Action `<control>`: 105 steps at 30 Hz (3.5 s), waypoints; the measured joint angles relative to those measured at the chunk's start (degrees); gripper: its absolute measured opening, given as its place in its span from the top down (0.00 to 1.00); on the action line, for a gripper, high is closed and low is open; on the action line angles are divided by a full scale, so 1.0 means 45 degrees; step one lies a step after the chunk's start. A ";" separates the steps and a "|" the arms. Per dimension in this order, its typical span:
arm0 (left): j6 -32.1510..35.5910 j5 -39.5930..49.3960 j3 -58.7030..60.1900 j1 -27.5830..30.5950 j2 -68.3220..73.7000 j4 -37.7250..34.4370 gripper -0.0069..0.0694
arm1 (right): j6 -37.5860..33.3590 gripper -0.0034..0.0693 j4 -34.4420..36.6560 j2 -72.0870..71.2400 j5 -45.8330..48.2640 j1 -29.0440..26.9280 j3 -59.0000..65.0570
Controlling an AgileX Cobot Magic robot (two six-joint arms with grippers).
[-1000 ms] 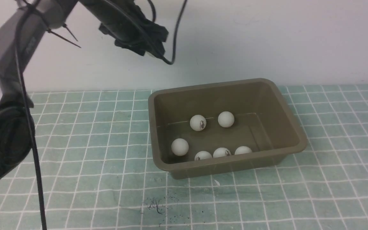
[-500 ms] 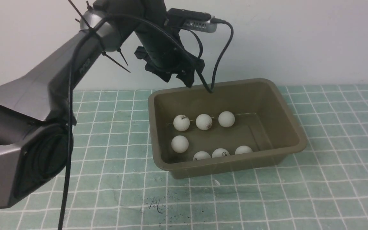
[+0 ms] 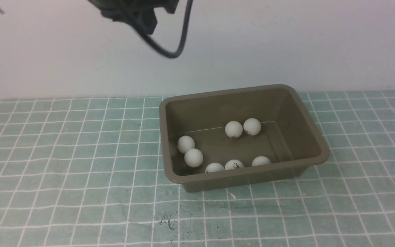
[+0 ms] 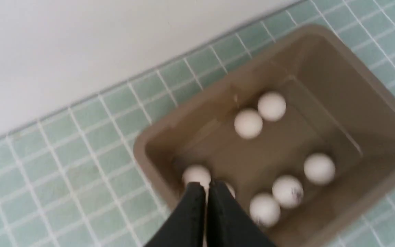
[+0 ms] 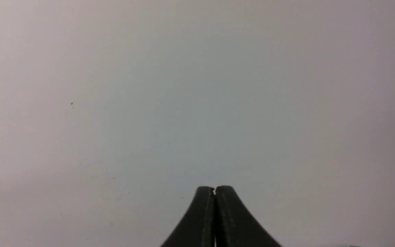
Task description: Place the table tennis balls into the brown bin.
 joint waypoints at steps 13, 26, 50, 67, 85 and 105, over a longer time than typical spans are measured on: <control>0.0098 -0.4419 0.9340 0.0000 -0.7187 0.0111 0.92 | 0.1095 0.97 -0.1400 0.0000 -0.0924 0.0000 0.0474; 0.0000 -0.9623 1.4750 0.0000 -1.3714 0.0121 0.92 | 0.1095 0.97 -0.1441 0.0000 -0.0934 0.0000 0.0474; 0.0110 -1.0928 1.9501 0.2235 -1.7606 0.1240 0.92 | 0.1106 0.97 -0.1441 0.0000 -0.0950 0.0000 0.0477; 0.0142 -1.1278 2.4692 0.4850 -2.1098 0.1256 0.92 | 0.1040 0.97 -0.1441 0.0000 -0.1029 0.0000 0.0488; 0.0142 -1.1270 2.4692 0.4850 -2.1098 0.1256 0.92 | 0.1012 0.97 -0.1441 0.0000 -0.1029 0.0000 0.0488; 0.0100 -1.1264 2.4692 0.4850 -2.1098 0.1256 0.92 | -0.7794 0.97 0.6774 0.0000 -0.1714 0.0000 0.2200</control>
